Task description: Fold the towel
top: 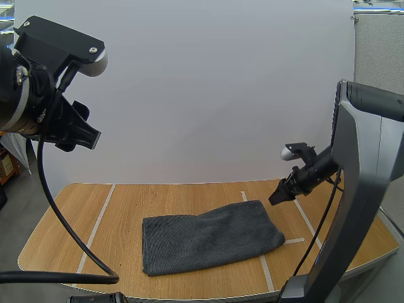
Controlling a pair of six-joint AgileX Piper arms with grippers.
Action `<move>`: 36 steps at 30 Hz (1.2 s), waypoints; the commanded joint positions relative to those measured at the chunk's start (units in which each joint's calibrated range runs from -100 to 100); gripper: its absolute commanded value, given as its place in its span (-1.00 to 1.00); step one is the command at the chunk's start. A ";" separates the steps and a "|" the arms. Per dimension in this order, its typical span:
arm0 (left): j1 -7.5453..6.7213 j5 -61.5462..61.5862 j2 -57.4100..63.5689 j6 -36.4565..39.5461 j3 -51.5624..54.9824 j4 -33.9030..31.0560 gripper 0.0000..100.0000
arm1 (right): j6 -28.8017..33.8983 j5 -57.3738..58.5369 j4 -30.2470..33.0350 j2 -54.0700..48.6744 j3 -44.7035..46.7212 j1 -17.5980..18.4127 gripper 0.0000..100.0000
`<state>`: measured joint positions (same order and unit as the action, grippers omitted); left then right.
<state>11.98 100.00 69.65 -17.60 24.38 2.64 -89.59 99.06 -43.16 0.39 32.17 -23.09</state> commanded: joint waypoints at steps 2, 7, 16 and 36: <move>0.06 0.00 0.12 0.96 0.58 6.48 0.34 | -0.38 0.94 -2.91 -6.08 -0.65 -0.20 -1.00; 0.06 0.00 -1.69 -3.55 7.93 11.46 -1.00 | -0.88 0.94 -3.76 -6.66 -0.65 -0.20 -1.00; 0.06 0.00 -19.78 -13.29 23.53 20.36 -1.00 | -0.55 0.94 -1.11 -6.66 -0.65 2.52 -1.00; 10.93 0.00 -65.87 -29.69 23.53 37.30 -0.19 | 1.27 0.94 1.80 -6.66 -0.19 3.41 -1.00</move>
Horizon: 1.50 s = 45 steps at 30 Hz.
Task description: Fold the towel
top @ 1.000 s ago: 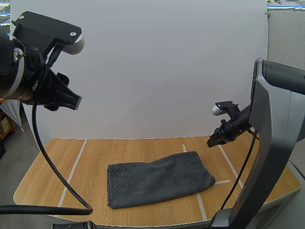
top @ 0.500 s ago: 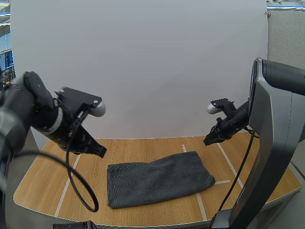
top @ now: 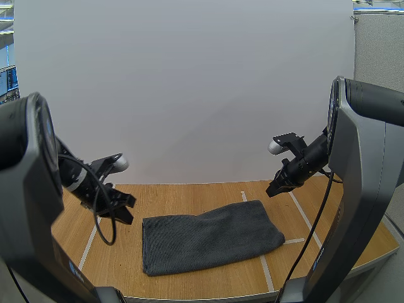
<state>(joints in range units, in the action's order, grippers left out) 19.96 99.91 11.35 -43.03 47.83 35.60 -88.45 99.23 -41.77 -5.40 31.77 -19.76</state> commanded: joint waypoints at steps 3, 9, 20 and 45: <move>2.95 0.09 -12.18 -5.14 0.08 6.41 0.58 | 0.13 0.77 0.41 -0.87 0.21 0.07 -1.00; 2.95 0.09 -19.07 -6.57 0.08 8.52 1.00 | 0.13 0.77 0.30 -0.87 0.21 0.07 -1.00; 1.09 0.09 -24.15 -8.59 0.08 12.91 1.00 | 0.13 0.77 0.09 -0.87 0.21 0.07 -1.00; -4.82 -18.46 -24.15 -7.02 0.08 11.90 1.00 | 0.93 0.77 0.56 -0.87 0.21 0.07 -1.00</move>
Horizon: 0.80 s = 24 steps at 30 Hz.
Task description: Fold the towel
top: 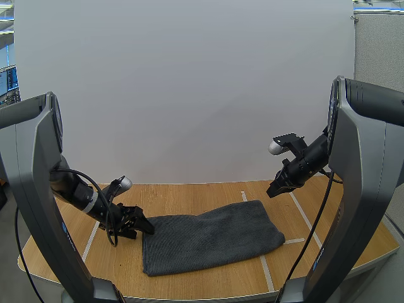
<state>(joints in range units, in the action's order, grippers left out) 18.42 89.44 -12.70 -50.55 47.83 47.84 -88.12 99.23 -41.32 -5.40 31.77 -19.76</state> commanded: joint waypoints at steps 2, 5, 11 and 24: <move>-3.62 -9.53 -0.10 0.52 0.08 -0.35 1.00 | 0.60 0.77 0.50 -0.87 0.21 0.07 -1.00; -3.62 -9.54 -0.10 0.52 0.08 0.05 1.00 | 0.60 0.77 0.91 -0.87 0.21 0.07 -1.00; -3.97 -8.78 -0.10 -0.64 0.08 1.31 1.00 | 0.60 0.77 0.78 -0.87 0.21 0.07 -1.00; -6.46 -12.58 -4.33 -0.60 -0.04 -0.47 0.74 | 0.89 0.77 0.95 -0.87 0.21 0.07 -1.00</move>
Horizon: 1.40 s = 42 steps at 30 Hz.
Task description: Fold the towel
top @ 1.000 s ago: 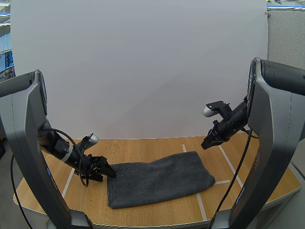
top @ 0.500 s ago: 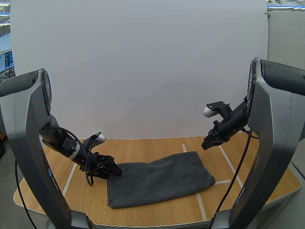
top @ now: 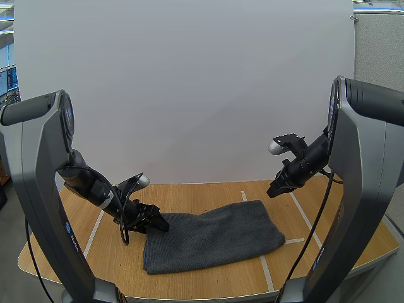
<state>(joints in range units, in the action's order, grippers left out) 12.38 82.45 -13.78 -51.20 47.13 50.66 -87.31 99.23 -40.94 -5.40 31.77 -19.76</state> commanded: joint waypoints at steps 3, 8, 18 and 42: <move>-0.42 -6.01 -3.24 0.04 0.00 -3.19 -0.11 | 0.08 0.77 0.56 -0.87 0.21 0.07 -1.00; -0.35 -6.39 -3.24 0.04 -3.10 -1.98 -1.00 | 0.08 0.77 0.56 -0.87 0.21 0.07 -1.00; -0.35 -7.41 -3.42 3.37 -13.22 -1.19 -1.00 | 0.08 0.77 0.56 -0.87 0.21 0.07 -1.00; 0.68 -7.85 -4.21 4.83 -14.00 -1.10 -0.76 | 3.70 0.77 -5.29 6.03 0.21 0.14 -1.00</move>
<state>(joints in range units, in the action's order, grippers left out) 13.04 71.11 -17.87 -47.53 33.61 48.75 -85.82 99.23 -43.95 -1.86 31.77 -19.76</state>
